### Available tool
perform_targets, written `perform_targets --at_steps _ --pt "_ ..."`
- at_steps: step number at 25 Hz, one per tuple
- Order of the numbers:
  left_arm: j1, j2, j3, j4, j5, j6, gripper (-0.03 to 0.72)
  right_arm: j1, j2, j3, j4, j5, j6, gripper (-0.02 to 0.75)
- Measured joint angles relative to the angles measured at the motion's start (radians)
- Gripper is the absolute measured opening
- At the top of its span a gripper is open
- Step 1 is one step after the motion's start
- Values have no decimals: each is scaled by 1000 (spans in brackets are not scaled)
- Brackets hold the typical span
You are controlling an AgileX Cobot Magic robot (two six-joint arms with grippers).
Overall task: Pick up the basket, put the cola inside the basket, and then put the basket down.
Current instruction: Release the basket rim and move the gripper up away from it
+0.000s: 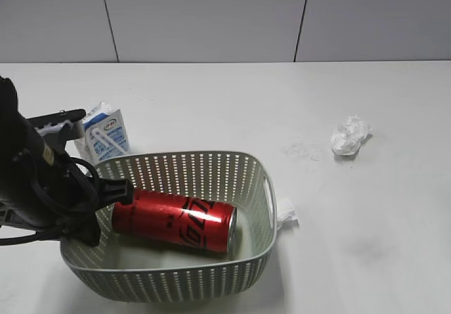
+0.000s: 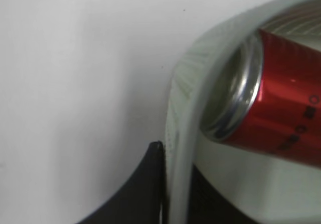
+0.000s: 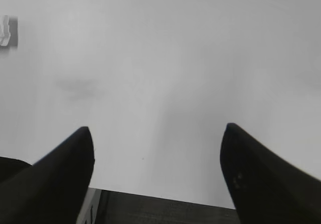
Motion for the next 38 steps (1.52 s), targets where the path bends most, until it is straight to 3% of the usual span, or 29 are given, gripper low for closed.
perform_targets --at_steps 17,30,38 --pt "0 0 0 1 -1 3 5 0 -571 525 2 -154 0 593" --pt "0 -26 -13 1 6 3 5 0 -1004 559 4 -129 4 593" --pt "0 -26 -265 71 118 5 5 0 -1126 563 5 -127 7 592"
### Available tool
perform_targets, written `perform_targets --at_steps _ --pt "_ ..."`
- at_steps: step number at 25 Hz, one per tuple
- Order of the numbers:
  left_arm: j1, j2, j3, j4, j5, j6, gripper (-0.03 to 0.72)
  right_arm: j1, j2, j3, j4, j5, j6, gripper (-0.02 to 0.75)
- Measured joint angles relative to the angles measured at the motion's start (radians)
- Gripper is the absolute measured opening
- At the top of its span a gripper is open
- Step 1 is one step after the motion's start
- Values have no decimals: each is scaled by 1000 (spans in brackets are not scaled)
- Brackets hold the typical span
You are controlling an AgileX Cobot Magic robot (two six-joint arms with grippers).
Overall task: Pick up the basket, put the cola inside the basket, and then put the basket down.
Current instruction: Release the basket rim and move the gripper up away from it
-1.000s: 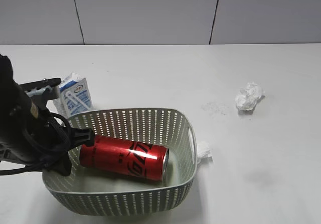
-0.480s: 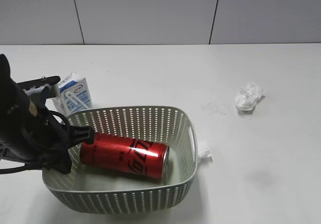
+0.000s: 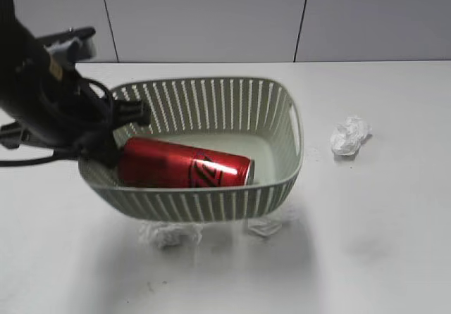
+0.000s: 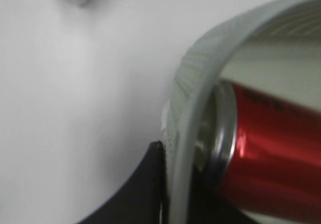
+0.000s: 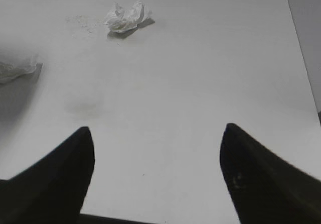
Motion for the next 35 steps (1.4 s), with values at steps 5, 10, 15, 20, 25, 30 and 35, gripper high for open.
perform_targets --at_steps 5,10,15,20,25,30,35 --pt "0 34 -182 38 67 4 5 0 -47 3 0 0 1 592" --pt "0 173 -396 96 163 5 5 0 -82 3 0 0 1 592" --pt "21 347 -602 73 215 7 5 0 -83 3 0 0 1 592" --pt "92 523 -795 -23 281 7 5 0 -83 3 0 0 1 592" --pt "140 684 -975 -22 393 26 3 0 -83 3 0 0 1 592" --pt "143 784 -1049 -25 418 35 3 0 -83 3 0 0 1 592" --pt "142 846 -1055 -29 424 48 3 0 -83 3 0 0 4 592"
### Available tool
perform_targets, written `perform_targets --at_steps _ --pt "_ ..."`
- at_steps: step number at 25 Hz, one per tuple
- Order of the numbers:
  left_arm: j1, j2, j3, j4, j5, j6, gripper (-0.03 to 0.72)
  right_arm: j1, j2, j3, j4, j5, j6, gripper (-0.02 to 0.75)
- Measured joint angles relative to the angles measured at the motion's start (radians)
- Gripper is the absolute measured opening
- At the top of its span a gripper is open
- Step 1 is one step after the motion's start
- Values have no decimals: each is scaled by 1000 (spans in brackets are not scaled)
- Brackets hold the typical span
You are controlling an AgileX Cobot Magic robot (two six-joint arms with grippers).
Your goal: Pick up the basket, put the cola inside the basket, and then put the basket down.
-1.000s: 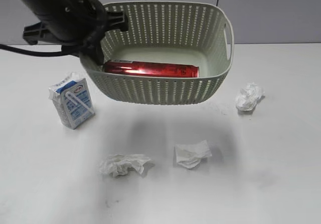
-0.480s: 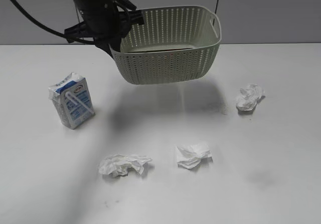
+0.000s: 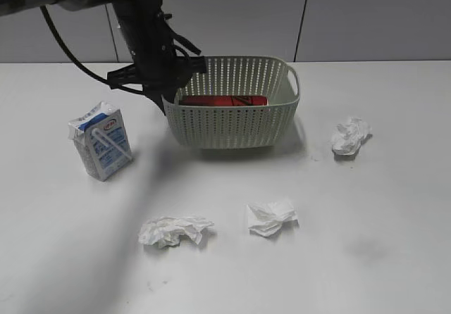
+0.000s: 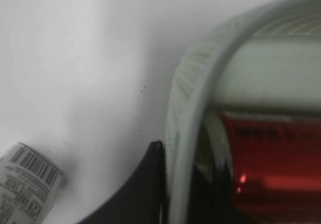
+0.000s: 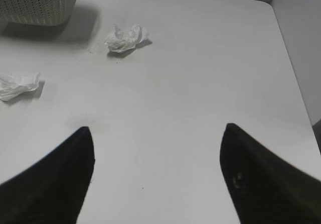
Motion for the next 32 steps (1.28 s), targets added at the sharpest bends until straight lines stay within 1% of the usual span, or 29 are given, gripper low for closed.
perform_targets --at_steps 5,13,15,16,18,19,21,23,24,26,27,32 --pt "0 29 -1 -23 5 26 3 0 0 0 -1 0 0 592" --pt "-3 29 -2 -16 4 100 3 0 0 0 -6 0 5 592" --pt "-3 29 -2 -13 3 111 15 0 0 0 -7 0 5 592" --pt "-3 29 -2 -13 4 113 38 0 0 0 -7 0 5 592" --pt "-3 26 -6 -23 3 116 127 0 0 0 -7 0 5 592" --pt "-3 24 -8 -27 2 118 200 0 0 0 -7 0 6 592" --pt "-3 25 -9 -28 2 119 372 0 0 0 -7 0 7 592" --pt "-3 25 -9 -27 1 120 560 0 0 0 -7 0 7 592" --pt "-3 25 -9 -27 1 120 614 0 0 0 -7 0 7 592" --pt "-3 25 -10 -33 1 137 661 0 0 0 -7 0 7 592" --pt "-3 25 -13 -38 1 148 672 0 0 0 -7 0 7 592" --pt "-4 -1 -67 -58 1 175 683 0 0 0 -7 0 7 592"
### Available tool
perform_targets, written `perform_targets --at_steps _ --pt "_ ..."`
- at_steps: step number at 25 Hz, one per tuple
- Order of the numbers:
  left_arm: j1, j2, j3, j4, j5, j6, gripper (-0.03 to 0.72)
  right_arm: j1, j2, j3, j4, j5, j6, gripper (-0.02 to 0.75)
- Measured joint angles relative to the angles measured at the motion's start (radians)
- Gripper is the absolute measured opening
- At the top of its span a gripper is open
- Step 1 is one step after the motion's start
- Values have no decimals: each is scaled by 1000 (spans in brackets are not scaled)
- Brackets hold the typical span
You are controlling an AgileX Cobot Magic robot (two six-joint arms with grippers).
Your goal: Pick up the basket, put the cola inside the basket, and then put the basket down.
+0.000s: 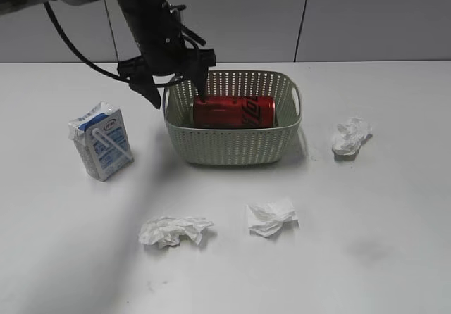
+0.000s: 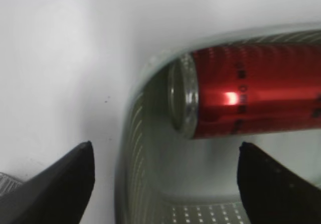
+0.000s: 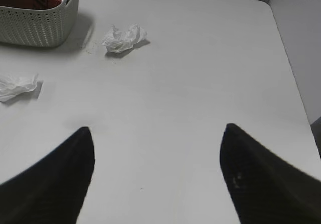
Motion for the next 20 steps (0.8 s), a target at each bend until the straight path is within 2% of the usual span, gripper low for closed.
perform_targets --at_steps 6,20 --pt "21 -86 -54 3 -2 50 682 0 0 0 0 0 0 592" --pt "218 -282 -42 53 1 172 670 0 0 0 0 0 1 592"
